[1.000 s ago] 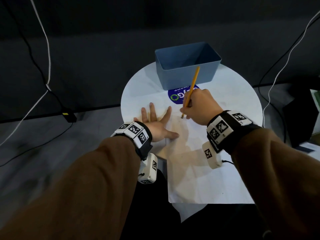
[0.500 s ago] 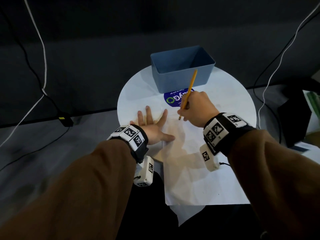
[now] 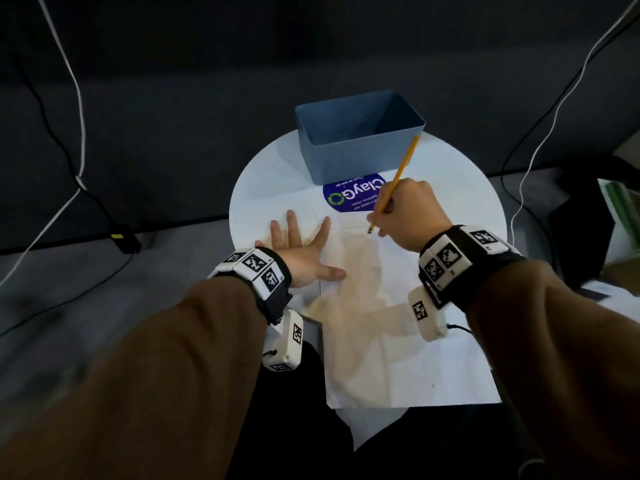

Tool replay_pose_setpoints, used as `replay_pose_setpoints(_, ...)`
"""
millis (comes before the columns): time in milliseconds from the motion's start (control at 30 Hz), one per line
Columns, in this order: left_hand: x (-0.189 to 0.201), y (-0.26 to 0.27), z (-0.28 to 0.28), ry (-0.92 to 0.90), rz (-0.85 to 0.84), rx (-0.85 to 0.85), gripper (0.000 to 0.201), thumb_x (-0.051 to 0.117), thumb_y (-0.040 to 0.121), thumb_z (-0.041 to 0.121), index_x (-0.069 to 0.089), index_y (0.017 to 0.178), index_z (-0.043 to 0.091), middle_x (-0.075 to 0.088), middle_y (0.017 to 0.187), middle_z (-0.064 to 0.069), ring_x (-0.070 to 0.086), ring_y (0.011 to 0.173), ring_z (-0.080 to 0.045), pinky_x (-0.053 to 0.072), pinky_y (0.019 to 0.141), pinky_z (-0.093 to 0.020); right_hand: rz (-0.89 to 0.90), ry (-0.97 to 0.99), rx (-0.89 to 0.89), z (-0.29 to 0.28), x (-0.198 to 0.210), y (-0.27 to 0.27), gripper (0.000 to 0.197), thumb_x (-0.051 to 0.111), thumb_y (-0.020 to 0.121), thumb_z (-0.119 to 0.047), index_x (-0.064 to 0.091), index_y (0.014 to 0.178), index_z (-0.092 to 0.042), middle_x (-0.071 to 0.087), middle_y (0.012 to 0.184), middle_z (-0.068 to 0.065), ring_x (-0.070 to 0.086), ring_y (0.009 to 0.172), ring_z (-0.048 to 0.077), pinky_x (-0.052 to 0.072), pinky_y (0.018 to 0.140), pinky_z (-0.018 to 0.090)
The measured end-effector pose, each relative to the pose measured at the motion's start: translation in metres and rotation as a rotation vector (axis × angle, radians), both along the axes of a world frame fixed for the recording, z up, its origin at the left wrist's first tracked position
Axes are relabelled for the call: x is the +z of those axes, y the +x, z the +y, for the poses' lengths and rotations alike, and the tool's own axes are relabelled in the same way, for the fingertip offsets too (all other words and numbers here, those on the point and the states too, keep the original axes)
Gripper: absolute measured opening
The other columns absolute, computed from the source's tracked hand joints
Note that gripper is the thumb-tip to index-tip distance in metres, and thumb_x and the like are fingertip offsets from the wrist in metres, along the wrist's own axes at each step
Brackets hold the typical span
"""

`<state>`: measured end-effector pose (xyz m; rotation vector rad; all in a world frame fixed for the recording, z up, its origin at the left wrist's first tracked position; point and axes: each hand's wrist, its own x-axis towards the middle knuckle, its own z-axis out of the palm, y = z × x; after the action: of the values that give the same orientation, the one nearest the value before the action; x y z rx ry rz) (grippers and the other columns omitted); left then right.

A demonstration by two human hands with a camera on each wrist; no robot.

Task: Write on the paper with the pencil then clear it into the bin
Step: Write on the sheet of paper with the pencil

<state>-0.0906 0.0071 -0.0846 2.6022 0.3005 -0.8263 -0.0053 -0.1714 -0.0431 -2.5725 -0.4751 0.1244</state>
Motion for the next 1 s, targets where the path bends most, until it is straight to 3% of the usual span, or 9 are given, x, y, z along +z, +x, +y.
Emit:
replay_pose_setpoints(67, -0.001, -0.001, 0.001, -0.003, -0.006, 0.005, 0.104, 0.057, 0.082, 0.075, -0.018, 0.15, 0.052, -0.039, 0.156, -0.011, -0.032, 0.144, -0.039, -0.008, 0.114, -0.068, 0.003, 0.023, 0.058, 0.013, -0.003, -0.005, 0.017, 0.074, 0.09, -0.02, 0.065, 0.077, -0.013, 0.071, 0.073, 0.004, 0.071, 0.068, 0.012, 0.051, 0.069, 0.019)
replay_pose_setpoints(167, -0.001, -0.001, 0.002, -0.013, -0.011, 0.01, 0.104, 0.057, 0.082, 0.075, -0.018, 0.15, 0.052, -0.038, 0.157, -0.011, -0.033, 0.144, -0.038, -0.009, 0.114, -0.067, -0.012, -0.054, 0.079, 0.018, -0.008, -0.003, 0.014, 0.072, 0.089, -0.02, 0.068, 0.081, -0.01, 0.071, 0.079, 0.007, 0.068, 0.082, 0.019, 0.054, 0.072, 0.029)
replay_pose_setpoints(333, 0.0, -0.001, 0.001, -0.01, -0.004, 0.008, 0.104, 0.057, 0.083, 0.074, -0.019, 0.15, 0.052, -0.04, 0.156, -0.01, -0.034, 0.143, -0.038, -0.01, 0.115, -0.066, 0.008, -0.053, -0.026, -0.004, -0.003, 0.004, 0.015, 0.071, 0.091, -0.021, 0.062, 0.079, -0.016, 0.069, 0.083, 0.007, 0.062, 0.091, 0.018, 0.042, 0.063, 0.022)
replay_pose_setpoints(500, -0.001, -0.001, 0.003, -0.001, -0.009, 0.008, 0.103, 0.056, 0.083, 0.075, -0.018, 0.15, 0.052, -0.037, 0.157, -0.011, -0.031, 0.145, -0.039, -0.009, 0.114, -0.067, -0.035, -0.047, 0.087, 0.019, -0.008, -0.002, 0.016, 0.072, 0.089, -0.02, 0.065, 0.078, -0.011, 0.07, 0.08, 0.008, 0.066, 0.084, 0.021, 0.056, 0.075, 0.031)
replay_pose_setpoints(600, -0.002, -0.001, 0.002, -0.011, -0.013, 0.013, 0.104, 0.056, 0.081, 0.076, -0.017, 0.15, 0.053, -0.035, 0.158, -0.011, -0.031, 0.145, -0.039, -0.009, 0.115, -0.066, -0.006, -0.083, 0.02, 0.011, -0.008, 0.005, 0.012, 0.071, 0.088, -0.017, 0.064, 0.081, -0.011, 0.068, 0.086, 0.01, 0.067, 0.081, 0.023, 0.057, 0.071, 0.033)
replay_pose_setpoints(700, 0.0, -0.001, 0.001, 0.003, 0.002, 0.004, 0.104, 0.056, 0.082, 0.076, -0.019, 0.15, 0.053, -0.04, 0.155, -0.011, -0.034, 0.144, -0.039, -0.009, 0.115, -0.066, 0.013, -0.071, -0.053, -0.005, -0.007, 0.01, 0.012, 0.07, 0.088, -0.018, 0.062, 0.08, -0.014, 0.069, 0.084, 0.008, 0.064, 0.082, 0.017, 0.044, 0.06, 0.022)
replay_pose_setpoints(800, 0.0, 0.0, 0.001, 0.006, 0.012, -0.004, 0.104, 0.056, 0.082, 0.075, -0.02, 0.15, 0.052, -0.04, 0.155, -0.011, -0.034, 0.144, -0.039, -0.008, 0.114, -0.067, 0.006, -0.008, -0.015, 0.001, -0.007, 0.004, 0.016, 0.072, 0.089, -0.02, 0.063, 0.076, -0.014, 0.071, 0.076, 0.004, 0.067, 0.074, 0.01, 0.041, 0.061, 0.015)
replay_pose_setpoints(933, 0.0, -0.001, 0.002, 0.004, 0.003, 0.002, 0.103, 0.056, 0.082, 0.076, -0.019, 0.15, 0.052, -0.038, 0.157, -0.011, -0.032, 0.144, -0.039, -0.008, 0.115, -0.067, -0.021, -0.027, 0.075, 0.019, -0.011, -0.002, 0.017, 0.072, 0.089, -0.019, 0.064, 0.076, -0.012, 0.071, 0.079, 0.007, 0.067, 0.077, 0.018, 0.054, 0.073, 0.027)
replay_pose_setpoints(1000, 0.001, -0.002, 0.001, -0.004, 0.0, 0.004, 0.104, 0.056, 0.082, 0.075, -0.019, 0.15, 0.052, -0.039, 0.156, -0.011, -0.033, 0.144, -0.039, -0.009, 0.115, -0.067, -0.01, -0.05, 0.017, 0.01, -0.01, 0.004, 0.014, 0.072, 0.088, -0.018, 0.064, 0.077, -0.013, 0.069, 0.083, 0.009, 0.067, 0.079, 0.02, 0.054, 0.07, 0.029)
